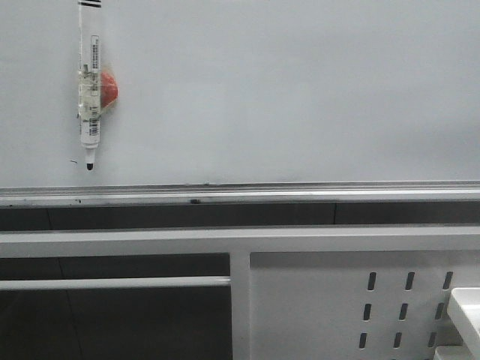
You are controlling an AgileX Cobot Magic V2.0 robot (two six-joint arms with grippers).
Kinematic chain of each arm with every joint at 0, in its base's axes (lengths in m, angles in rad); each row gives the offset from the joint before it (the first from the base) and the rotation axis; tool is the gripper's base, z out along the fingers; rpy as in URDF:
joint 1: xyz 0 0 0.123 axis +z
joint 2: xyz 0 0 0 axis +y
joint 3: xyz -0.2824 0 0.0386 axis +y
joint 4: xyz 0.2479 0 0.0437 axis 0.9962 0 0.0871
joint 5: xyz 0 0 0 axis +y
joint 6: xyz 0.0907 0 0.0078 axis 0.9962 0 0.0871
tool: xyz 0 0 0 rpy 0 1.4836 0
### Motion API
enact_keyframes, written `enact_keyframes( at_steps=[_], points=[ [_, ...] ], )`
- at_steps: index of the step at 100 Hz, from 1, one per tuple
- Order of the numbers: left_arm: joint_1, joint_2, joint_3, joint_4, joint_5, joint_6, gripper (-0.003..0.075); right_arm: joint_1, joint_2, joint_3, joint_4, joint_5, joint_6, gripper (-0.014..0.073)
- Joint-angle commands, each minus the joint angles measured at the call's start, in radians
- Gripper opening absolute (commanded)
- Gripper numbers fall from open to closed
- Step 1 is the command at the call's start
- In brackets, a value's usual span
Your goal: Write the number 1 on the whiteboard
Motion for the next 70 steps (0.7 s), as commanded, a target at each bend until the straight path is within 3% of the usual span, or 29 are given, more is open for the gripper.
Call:
enact_keyframes(
  at_steps=[1, 6, 13, 27, 43, 70],
  points=[
    [-0.016, 0.019, 0.002, -0.027, -0.121, -0.012, 0.044, 0.001, 0.021, -0.031, 0.0, -0.056, -0.051, 0.0274],
    [-0.029, 0.022, 0.025, -0.042, -0.17, -0.012, 0.044, 0.002, 0.028, -0.031, 0.001, -0.042, -0.078, 0.0374],
    [-0.058, 0.026, 0.055, -0.043, -0.243, -0.012, 0.0435, 0.021, 0.04, -0.031, 0.014, -0.033, -0.102, 0.0428],
    [-0.122, 0.076, 0.09, -0.037, -0.343, -0.012, 0.0387, 0.118, 0.095, -0.033, 0.023, -0.033, -0.17, 0.0426],
    [-0.177, 0.192, 0.092, -0.007, -0.447, -0.012, 0.0387, 0.241, 0.184, -0.05, 0.043, -0.029, -0.192, 0.0426],
    [-0.195, 0.406, 0.092, -0.005, -0.681, -0.014, 0.0388, 0.305, 0.27, -0.052, 0.091, -0.155, -0.192, 0.0426]
  ],
)
